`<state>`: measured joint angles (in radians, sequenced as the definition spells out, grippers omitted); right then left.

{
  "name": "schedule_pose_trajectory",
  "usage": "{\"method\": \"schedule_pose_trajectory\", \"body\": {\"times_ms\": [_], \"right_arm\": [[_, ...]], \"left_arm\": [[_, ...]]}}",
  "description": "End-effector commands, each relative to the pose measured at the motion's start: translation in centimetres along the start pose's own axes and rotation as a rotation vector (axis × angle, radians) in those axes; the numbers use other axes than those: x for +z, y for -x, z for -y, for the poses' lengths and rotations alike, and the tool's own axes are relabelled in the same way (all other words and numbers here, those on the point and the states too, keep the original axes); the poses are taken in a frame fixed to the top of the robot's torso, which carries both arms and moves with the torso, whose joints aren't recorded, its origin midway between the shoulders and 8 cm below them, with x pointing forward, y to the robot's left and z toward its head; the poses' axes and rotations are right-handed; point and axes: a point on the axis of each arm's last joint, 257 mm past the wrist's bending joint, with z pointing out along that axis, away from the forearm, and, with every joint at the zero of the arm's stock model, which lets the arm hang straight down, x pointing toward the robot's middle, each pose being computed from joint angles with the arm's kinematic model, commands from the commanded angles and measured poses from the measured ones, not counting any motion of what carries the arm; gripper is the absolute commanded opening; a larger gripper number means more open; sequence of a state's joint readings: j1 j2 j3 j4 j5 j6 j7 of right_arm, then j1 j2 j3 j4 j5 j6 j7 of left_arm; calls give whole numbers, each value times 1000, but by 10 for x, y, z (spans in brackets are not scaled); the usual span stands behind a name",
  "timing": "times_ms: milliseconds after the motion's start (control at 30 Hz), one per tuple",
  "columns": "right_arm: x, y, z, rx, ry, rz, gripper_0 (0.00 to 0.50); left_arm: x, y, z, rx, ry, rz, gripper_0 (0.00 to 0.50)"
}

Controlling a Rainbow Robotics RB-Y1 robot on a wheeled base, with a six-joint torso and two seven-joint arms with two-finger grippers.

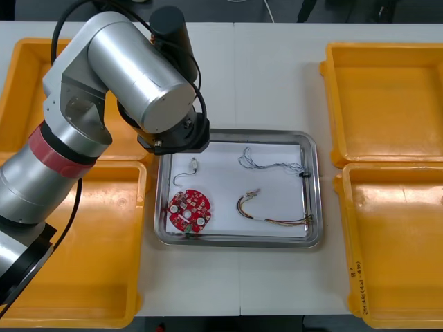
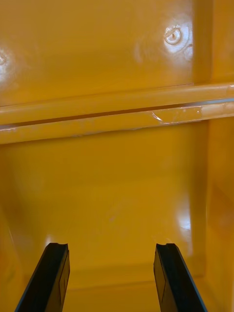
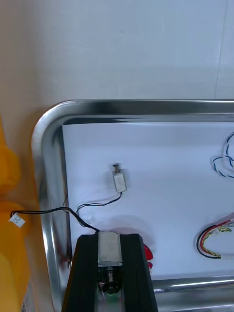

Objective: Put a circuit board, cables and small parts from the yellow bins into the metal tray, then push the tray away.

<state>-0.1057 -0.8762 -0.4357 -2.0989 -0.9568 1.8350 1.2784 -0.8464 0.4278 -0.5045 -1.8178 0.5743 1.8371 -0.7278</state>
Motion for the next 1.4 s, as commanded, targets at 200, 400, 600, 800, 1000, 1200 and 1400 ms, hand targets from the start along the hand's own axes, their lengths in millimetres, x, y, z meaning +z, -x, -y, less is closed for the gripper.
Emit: {"method": "schedule_pose_trajectory", "body": {"times_ms": [200, 400, 600, 800, 1000, 1200, 1400], "right_arm": [[-8, 8, -4, 48, 5, 68, 500], [-8, 7, -5, 47, 8, 65, 500], [-8, 7, -5, 47, 9, 66, 500], [-8, 7, -4, 48, 6, 66, 500], [-8, 8, -4, 48, 6, 67, 500], [-8, 8, -3, 49, 3, 68, 500], [-8, 8, -3, 55, 4, 70, 500]], "left_arm": [[18, -12, 38, 18, -59, 20, 0], [41, -17, 35, -10, -56, -16, 0], [54, -22, 34, -7, -49, -32, 0], [60, -29, 33, -5, -40, -44, 0], [61, -31, 36, -7, -44, -43, 0], [62, -32, 36, -11, -46, -45, 1], [62, -32, 36, -14, -46, -43, 500]]}}
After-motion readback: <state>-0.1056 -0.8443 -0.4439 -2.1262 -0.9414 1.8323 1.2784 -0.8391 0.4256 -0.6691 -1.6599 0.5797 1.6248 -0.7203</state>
